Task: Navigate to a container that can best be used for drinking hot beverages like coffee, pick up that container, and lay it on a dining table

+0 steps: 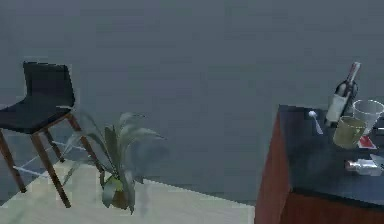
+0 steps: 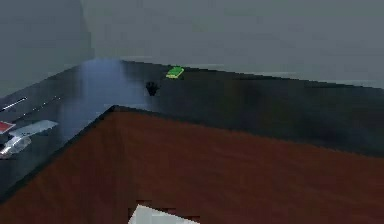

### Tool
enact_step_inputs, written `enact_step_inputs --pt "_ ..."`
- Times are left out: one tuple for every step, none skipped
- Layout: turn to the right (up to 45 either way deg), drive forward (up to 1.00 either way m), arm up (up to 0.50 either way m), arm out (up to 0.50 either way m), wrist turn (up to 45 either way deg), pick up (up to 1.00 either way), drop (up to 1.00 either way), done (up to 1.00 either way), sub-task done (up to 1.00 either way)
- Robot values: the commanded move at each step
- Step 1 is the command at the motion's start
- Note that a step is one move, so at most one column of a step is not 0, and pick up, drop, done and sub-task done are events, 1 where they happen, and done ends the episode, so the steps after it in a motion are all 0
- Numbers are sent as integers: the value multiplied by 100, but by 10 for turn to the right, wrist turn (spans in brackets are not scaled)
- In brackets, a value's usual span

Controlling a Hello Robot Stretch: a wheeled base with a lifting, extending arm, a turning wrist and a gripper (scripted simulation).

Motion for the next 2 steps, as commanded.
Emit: enact_step_inputs --pt "450 0 0 0 0 0 0 0 0" --pt "210 0 0 0 0 0 0 0 0"
